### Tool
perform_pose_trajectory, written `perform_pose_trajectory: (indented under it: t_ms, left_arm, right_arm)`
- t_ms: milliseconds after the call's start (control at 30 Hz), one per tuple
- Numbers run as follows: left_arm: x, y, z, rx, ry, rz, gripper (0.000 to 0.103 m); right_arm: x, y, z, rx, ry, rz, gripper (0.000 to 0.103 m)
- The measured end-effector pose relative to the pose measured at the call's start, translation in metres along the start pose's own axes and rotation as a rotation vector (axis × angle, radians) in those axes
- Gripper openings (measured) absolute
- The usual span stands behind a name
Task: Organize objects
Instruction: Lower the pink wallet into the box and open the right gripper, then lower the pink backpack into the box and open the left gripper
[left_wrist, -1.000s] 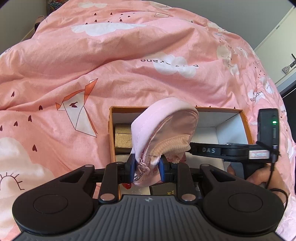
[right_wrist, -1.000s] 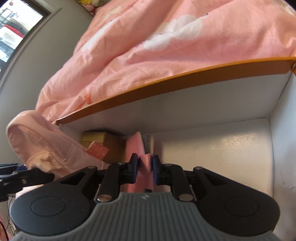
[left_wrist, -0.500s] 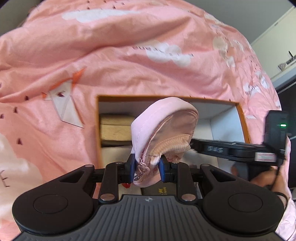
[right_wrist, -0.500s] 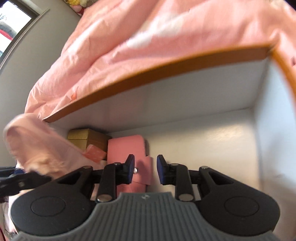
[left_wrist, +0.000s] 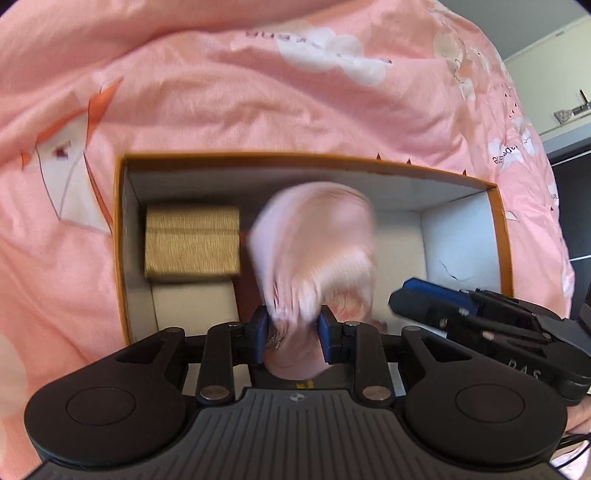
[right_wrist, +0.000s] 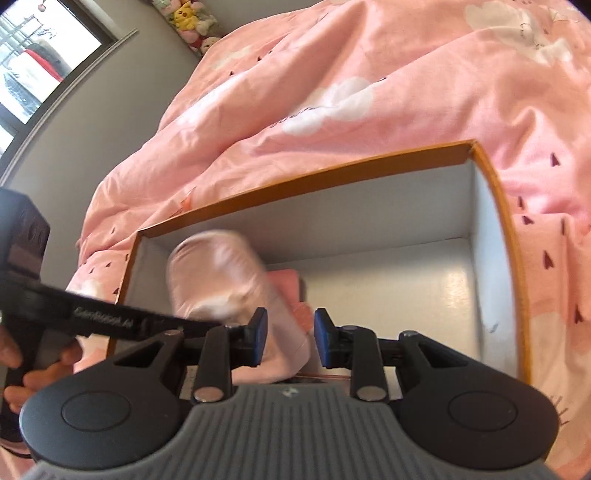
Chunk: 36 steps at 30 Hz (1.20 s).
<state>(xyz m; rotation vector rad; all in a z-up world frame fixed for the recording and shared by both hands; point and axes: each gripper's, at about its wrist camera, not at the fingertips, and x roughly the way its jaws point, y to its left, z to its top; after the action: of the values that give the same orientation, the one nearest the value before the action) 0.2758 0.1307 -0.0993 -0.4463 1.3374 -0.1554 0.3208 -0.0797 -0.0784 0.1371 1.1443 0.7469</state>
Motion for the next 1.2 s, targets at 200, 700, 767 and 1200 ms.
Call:
perform_pose_trajectory:
  t_ms: [200,700,767,1200]
  left_arm:
    - [-0.008,-0.014,-0.006,0.101,-0.066,0.058,0.048]
    - [-0.008,-0.008,-0.014,0.111,-0.145,0.126,0.013]
    - [-0.004,-0.01,-0.015,0.121,-0.145,0.15,0.011]
    - [-0.014,-0.018,-0.024,0.143,-0.198,0.202,0.009]
  right_arm:
    - [0.014,0.002,-0.002,-0.007,0.013,0.012,0.035]
    - [0.036,-0.008,-0.003,0.148,0.095,0.018,0.022]
    - [0.037,-0.007,-0.003,0.154,0.096,0.025,0.022]
    - [0.035,0.005,-0.007,0.114,0.089,0.029,0.025]
